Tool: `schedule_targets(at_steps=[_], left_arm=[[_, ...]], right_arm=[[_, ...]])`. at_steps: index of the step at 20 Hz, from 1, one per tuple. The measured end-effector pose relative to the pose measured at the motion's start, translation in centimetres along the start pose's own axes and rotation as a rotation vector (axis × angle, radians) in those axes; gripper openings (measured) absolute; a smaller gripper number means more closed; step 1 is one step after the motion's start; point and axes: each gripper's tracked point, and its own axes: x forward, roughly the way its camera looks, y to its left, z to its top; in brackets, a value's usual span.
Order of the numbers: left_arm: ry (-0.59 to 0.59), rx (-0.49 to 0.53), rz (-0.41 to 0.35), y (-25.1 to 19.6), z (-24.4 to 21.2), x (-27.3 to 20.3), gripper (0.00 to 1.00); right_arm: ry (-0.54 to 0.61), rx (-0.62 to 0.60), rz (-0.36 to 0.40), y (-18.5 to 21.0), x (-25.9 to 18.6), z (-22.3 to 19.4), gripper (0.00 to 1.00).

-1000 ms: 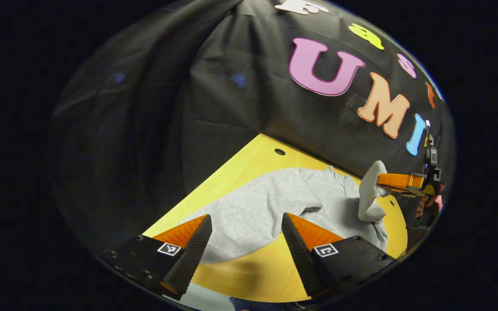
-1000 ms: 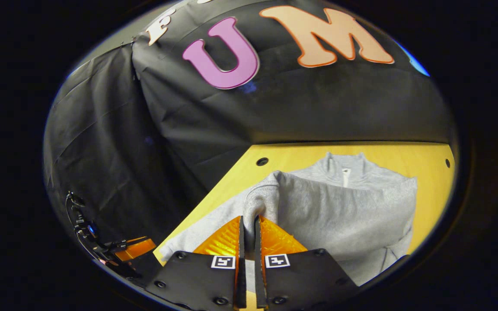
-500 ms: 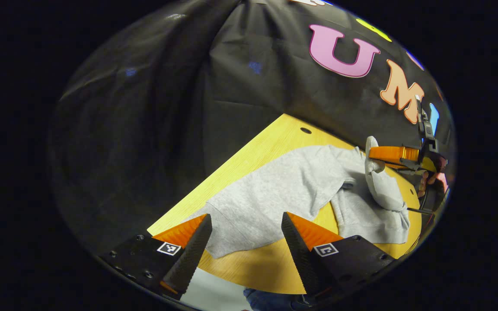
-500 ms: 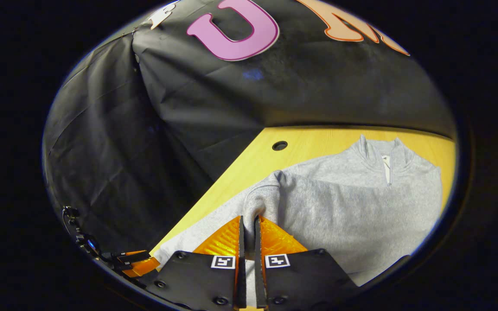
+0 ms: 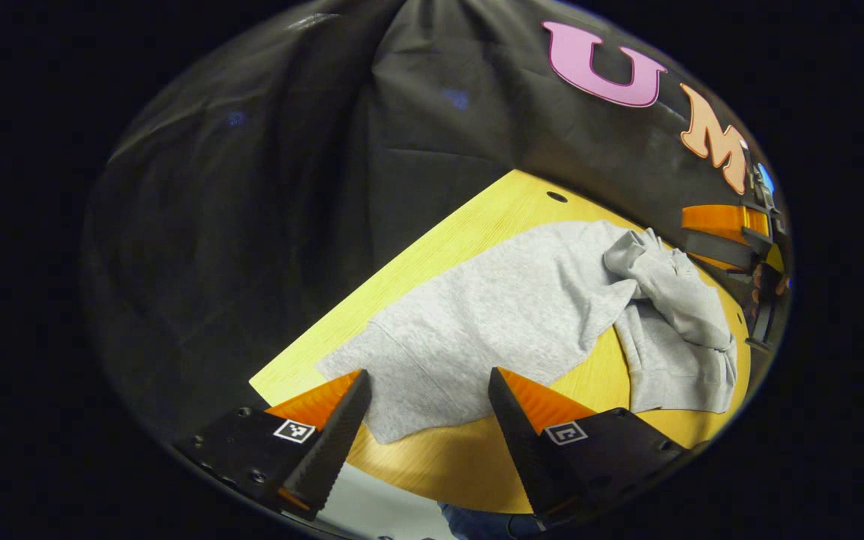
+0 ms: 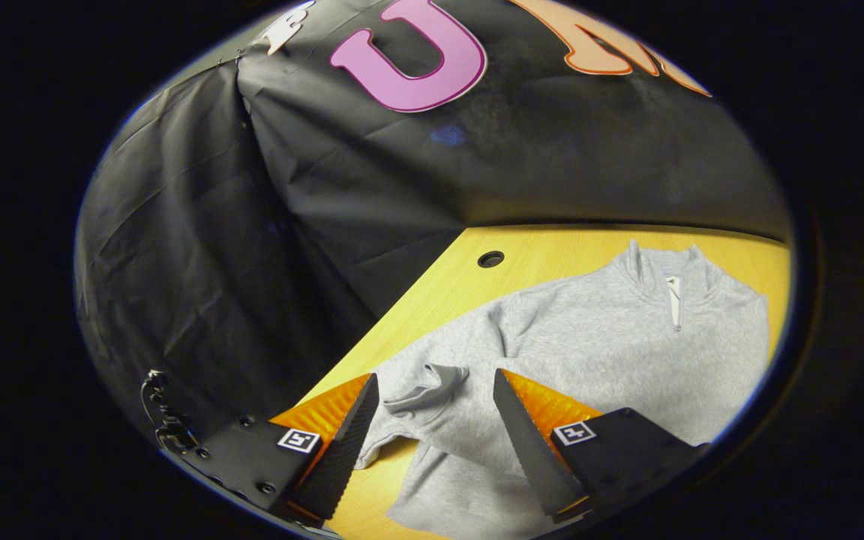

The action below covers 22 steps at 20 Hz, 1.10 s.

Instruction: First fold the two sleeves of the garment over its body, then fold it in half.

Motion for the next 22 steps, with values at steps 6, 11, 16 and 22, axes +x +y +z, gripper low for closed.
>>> schedule_targets(at_steps=[6, 11, 16, 22], left_arm=[[-0.02, 0.058, 0.045, 0.5, -0.1, 0.7, 0.94], [-0.022, 0.116, 0.037, -0.2, 0.4, 1.6, 0.75], [-0.014, 0.099, 0.013, -1.0, 1.0, 2.2, 0.27], [0.027, 0.058, 0.026, -1.6, 1.0, 2.3, 0.05]], right_arm=[[-0.065, -0.036, -0.072, -3.7, -5.0, 2.4, 0.97], [-0.11, -0.041, -0.143, -7.3, -10.5, 3.3, 0.97], [-0.119, -0.104, -0.254, -10.9, -15.6, 2.7, 0.97], [-0.085, -0.163, -0.337, -13.0, -21.0, 0.7, 0.93]])
